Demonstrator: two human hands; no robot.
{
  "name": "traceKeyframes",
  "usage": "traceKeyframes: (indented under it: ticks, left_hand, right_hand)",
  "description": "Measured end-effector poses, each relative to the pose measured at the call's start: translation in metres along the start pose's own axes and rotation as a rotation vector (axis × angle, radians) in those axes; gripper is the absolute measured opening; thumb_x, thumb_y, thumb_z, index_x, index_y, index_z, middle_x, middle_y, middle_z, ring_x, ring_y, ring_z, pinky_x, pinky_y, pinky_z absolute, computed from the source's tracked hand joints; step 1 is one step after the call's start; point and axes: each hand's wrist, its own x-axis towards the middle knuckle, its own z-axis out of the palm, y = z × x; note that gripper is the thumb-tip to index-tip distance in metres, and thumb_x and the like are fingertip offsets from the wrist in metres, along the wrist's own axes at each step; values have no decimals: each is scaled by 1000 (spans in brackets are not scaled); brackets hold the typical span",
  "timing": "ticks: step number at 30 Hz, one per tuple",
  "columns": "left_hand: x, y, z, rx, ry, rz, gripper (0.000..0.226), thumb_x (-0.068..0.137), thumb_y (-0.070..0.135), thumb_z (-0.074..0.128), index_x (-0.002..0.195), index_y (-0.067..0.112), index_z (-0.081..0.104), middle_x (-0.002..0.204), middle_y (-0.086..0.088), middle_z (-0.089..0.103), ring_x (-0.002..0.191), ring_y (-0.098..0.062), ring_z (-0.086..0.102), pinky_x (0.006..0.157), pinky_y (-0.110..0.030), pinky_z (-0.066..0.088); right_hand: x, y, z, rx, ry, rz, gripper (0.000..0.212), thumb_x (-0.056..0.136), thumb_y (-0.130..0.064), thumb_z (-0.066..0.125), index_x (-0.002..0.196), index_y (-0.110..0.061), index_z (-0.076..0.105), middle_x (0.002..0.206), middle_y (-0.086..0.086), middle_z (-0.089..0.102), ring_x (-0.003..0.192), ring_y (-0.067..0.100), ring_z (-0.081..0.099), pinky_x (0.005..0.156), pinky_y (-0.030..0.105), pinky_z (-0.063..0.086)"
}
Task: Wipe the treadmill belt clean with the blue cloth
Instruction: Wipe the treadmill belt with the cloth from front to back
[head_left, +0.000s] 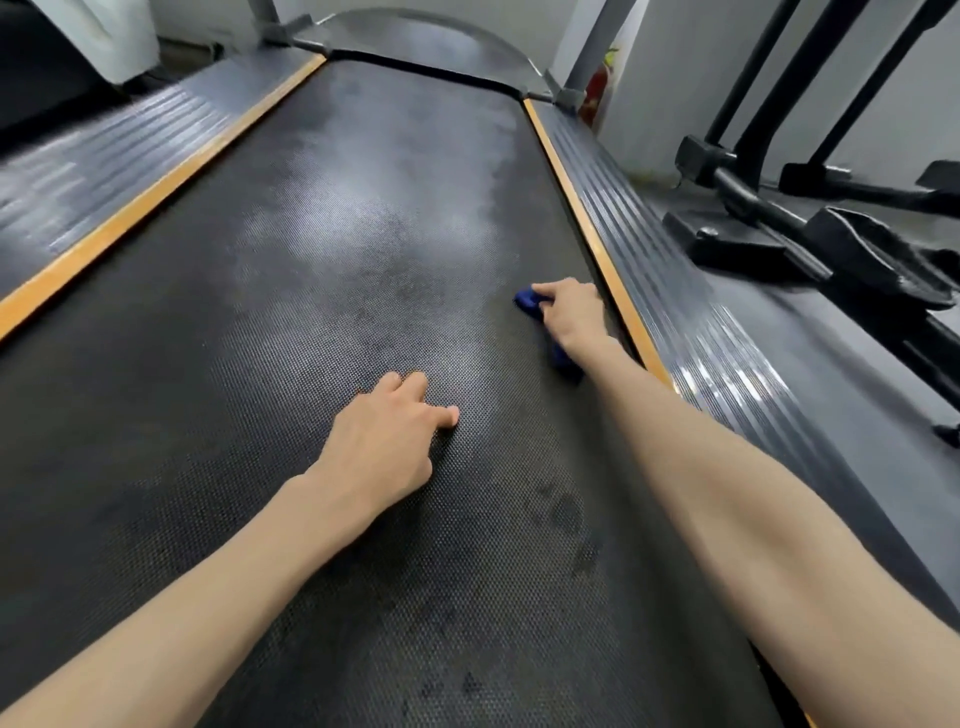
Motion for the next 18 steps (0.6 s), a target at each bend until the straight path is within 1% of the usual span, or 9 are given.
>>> traceKeyframes:
  ticks: [3, 4, 6, 9, 10, 12, 14, 16, 18]
  left_hand:
    - [1, -1, 0, 12, 7, -4, 46, 92, 22, 43, 133, 43, 42, 113, 3, 39, 109, -18, 38, 87, -32, 44]
    - [1, -1, 0, 11, 8, -3, 47, 92, 22, 43, 133, 43, 42, 113, 3, 39, 110, -18, 38, 87, -32, 44]
    - [-1, -1, 0, 12, 7, -7, 49, 91, 21, 43, 135, 43, 40, 115, 3, 39, 110, -19, 38, 86, -32, 44]
    - [-3, 0, 0, 17, 18, -6, 50, 92, 21, 42, 136, 43, 38, 116, 3, 39, 110, -19, 38, 86, -31, 44]
    - [-4, 0, 1, 22, 26, -6, 49, 92, 21, 42, 136, 42, 38, 116, 2, 39, 110, -19, 39, 86, -31, 44]
    - [-4, 1, 1, 28, 41, 3, 47, 92, 21, 41, 135, 40, 40, 116, 1, 41, 109, -19, 40, 86, -30, 42]
    - [-2, 3, 1, 45, 49, 9, 46, 91, 20, 41, 134, 38, 43, 117, 1, 42, 109, -20, 41, 86, -29, 40]
    - [1, 2, 0, 45, 56, -3, 43, 91, 21, 42, 131, 38, 46, 115, 2, 43, 109, -19, 42, 86, -29, 40]
    - [2, 3, -1, 35, 55, -27, 42, 91, 22, 42, 129, 39, 48, 114, 4, 43, 110, -18, 41, 85, -29, 41]
  right_hand:
    - [-22, -31, 13, -52, -170, -311, 30, 93, -23, 52, 121, -27, 61, 126, 9, 60, 120, 29, 52, 99, 35, 42]
    - [-23, -30, 13, -43, -186, -351, 30, 93, -23, 51, 121, -26, 61, 127, 8, 60, 122, 27, 51, 99, 33, 41]
    - [-9, -13, 8, -11, -139, -283, 31, 93, -19, 51, 121, -24, 61, 126, 10, 60, 120, 26, 53, 99, 29, 41]
    - [14, 8, 6, -6, -5, 19, 35, 96, -14, 41, 126, -21, 58, 127, 18, 54, 116, 36, 52, 98, 32, 40]
    - [17, 6, 8, -19, 25, 62, 36, 97, -14, 38, 128, -19, 56, 129, 20, 51, 118, 38, 49, 100, 34, 38]
    - [13, -8, 11, -33, 34, 39, 36, 97, -11, 39, 129, -18, 55, 131, 18, 51, 121, 37, 46, 102, 35, 35]
    - [-2, -14, 13, -11, -22, -88, 35, 93, -11, 48, 125, -22, 58, 128, 13, 57, 121, 32, 49, 103, 34, 37]
    - [-26, -9, 13, 20, -98, -244, 32, 90, -14, 55, 120, -24, 62, 123, 6, 63, 121, 23, 52, 102, 27, 37]
    - [-29, 6, 10, 82, -101, -272, 29, 90, -14, 56, 117, -22, 65, 120, 5, 64, 118, 19, 55, 97, 20, 37]
